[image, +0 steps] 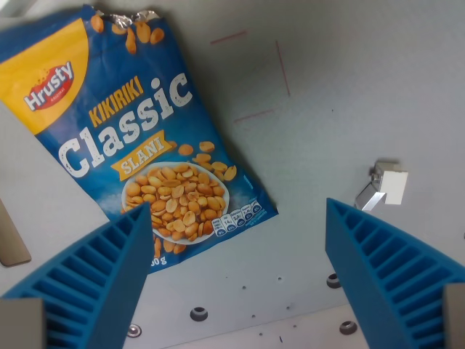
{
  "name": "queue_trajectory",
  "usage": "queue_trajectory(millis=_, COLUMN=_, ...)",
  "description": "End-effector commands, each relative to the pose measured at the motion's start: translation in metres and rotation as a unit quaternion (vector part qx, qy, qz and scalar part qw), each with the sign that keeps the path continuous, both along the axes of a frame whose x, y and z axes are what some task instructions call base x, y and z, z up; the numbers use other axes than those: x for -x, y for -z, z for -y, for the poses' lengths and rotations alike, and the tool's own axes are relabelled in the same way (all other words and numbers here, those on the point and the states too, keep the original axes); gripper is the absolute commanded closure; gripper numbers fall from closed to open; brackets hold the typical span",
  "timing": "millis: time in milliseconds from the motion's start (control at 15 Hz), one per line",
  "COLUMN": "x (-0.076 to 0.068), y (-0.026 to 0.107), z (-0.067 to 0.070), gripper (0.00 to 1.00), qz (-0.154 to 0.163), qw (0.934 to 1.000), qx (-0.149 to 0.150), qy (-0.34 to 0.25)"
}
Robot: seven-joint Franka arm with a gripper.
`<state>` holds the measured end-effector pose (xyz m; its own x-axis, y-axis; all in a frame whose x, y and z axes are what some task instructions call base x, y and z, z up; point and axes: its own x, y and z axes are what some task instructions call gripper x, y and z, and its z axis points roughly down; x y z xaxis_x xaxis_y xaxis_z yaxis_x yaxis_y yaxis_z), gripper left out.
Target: Rotate around gripper positive y
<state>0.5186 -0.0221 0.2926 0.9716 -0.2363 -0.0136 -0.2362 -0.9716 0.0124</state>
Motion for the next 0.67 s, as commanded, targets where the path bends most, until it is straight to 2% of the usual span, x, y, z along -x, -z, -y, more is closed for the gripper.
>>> queue_trajectory(millis=67, x=0.0, y=-0.0015, z=0.0001, gripper=0.0, qz=0.008, qw=1.0, qx=0.002, qy=0.0)
queue_trajectory(millis=667, x=0.0, y=-0.0015, z=0.0001, gripper=0.0, qz=0.066, qw=0.9977, qx=0.016, qy=0.0)
